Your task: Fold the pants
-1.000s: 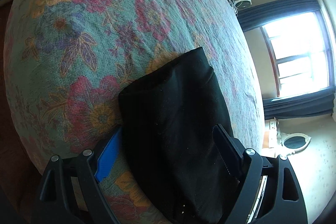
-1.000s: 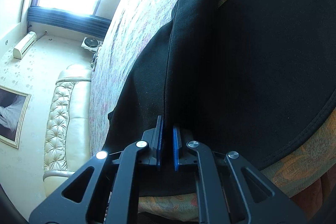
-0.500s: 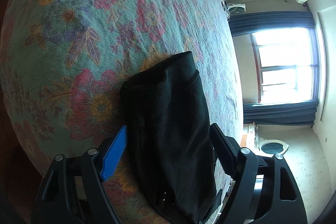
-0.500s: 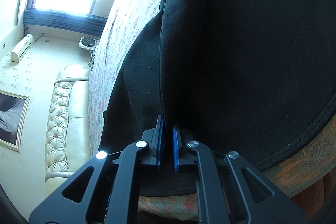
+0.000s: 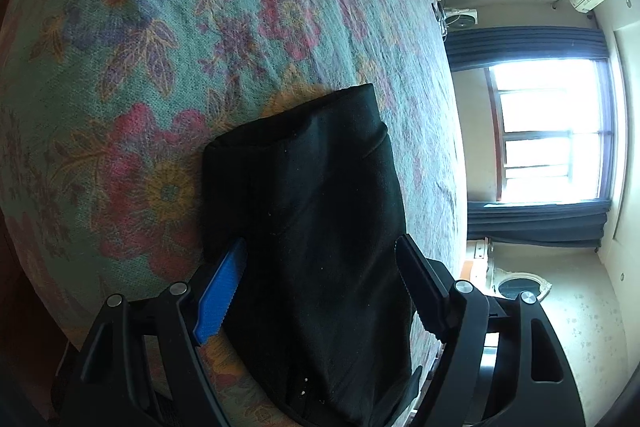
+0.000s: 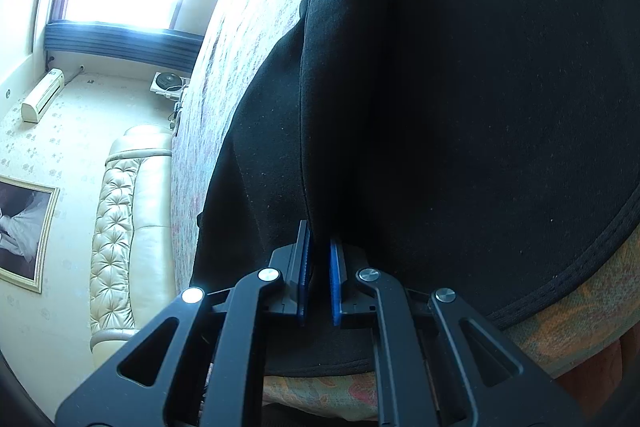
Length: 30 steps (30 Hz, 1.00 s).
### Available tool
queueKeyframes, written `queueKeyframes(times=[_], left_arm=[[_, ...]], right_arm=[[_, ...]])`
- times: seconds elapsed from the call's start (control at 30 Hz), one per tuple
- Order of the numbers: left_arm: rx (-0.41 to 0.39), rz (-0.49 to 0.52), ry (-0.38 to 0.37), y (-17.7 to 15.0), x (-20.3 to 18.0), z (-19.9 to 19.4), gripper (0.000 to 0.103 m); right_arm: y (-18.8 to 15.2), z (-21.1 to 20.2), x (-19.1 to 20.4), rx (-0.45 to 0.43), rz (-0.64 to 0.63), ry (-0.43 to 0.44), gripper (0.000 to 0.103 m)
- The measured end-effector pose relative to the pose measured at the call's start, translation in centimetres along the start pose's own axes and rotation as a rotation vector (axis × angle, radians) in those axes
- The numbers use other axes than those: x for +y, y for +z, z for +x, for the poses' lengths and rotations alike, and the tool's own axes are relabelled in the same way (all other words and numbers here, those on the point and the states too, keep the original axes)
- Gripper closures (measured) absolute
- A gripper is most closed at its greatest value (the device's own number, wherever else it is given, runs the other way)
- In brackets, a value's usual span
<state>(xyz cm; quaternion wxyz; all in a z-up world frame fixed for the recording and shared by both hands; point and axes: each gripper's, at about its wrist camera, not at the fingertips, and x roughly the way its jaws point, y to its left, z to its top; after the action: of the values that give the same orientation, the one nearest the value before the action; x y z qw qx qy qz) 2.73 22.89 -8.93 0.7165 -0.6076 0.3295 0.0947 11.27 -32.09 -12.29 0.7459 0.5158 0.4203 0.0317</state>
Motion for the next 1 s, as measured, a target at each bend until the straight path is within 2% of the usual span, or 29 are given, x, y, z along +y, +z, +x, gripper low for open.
queueKeyframes(times=[0.1,0.17,0.27,0.4,0.57,0.7,0.87,1.0], left_arm=[[-0.014,0.018,-0.013,0.2,-0.5,0.1,0.032],[-0.013,0.034,0.007,0.5,-0.8,0.4,0.07],[0.002,0.019,0.016,0.8,-0.4,1.2,0.092],[0.002,-0.003,0.007,0.8,0.5,0.9,0.094],[-0.003,0.035,-0.024,0.9,-0.7,-0.6,0.095],[-0.003,0.041,-0.031,1.1,-0.1,-1.4,0.095],[0.025,0.006,-0.008,1.7,2.0,-0.1,0.094],[0.028,0.039,0.003,1.8,1.6,-0.1,0.092]], right_arm=[[0.0,0.0,0.0,-0.001,-0.003,-0.002,0.095],[0.0,0.0,0.0,-0.001,-0.003,-0.002,0.095],[0.0,0.0,-0.1,-0.002,-0.003,-0.002,0.095],[-0.1,-0.2,0.1,-0.007,-0.008,-0.001,0.095],[-0.8,-1.8,0.6,-0.049,-0.015,0.026,0.096],[-2.3,-3.3,0.8,-0.066,-0.03,0.031,0.096],[-3.2,-3.3,-0.8,-0.051,-0.021,-0.013,0.096],[-3.5,-3.2,-1.8,-0.049,-0.025,-0.025,0.096]])
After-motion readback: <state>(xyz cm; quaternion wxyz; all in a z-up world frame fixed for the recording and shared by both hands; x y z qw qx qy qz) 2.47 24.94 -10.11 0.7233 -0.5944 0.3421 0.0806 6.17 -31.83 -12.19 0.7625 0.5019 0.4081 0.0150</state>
